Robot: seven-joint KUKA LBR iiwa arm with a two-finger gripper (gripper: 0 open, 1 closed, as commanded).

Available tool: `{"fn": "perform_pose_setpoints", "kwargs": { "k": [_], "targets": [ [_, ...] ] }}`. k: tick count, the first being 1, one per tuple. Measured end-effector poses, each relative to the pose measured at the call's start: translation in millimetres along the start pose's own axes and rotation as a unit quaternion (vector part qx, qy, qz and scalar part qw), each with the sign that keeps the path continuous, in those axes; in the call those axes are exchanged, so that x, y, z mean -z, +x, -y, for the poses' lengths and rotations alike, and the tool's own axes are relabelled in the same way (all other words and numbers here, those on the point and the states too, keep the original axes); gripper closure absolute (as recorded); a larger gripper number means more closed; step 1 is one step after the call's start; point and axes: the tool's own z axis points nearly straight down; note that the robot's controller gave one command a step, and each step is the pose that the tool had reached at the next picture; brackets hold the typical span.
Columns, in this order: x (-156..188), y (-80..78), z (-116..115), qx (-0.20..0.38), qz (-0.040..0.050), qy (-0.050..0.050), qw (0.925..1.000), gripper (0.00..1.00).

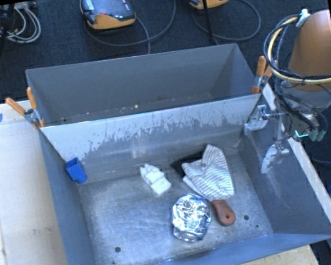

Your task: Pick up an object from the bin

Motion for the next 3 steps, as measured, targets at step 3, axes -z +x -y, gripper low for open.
{"fn": "perform_pose_setpoints", "kwargs": {
  "k": [3],
  "targets": [
    [-59.5,25.9,-6.1,0.222,0.0024,0.000,0.9749,0.00]
  ]
}}
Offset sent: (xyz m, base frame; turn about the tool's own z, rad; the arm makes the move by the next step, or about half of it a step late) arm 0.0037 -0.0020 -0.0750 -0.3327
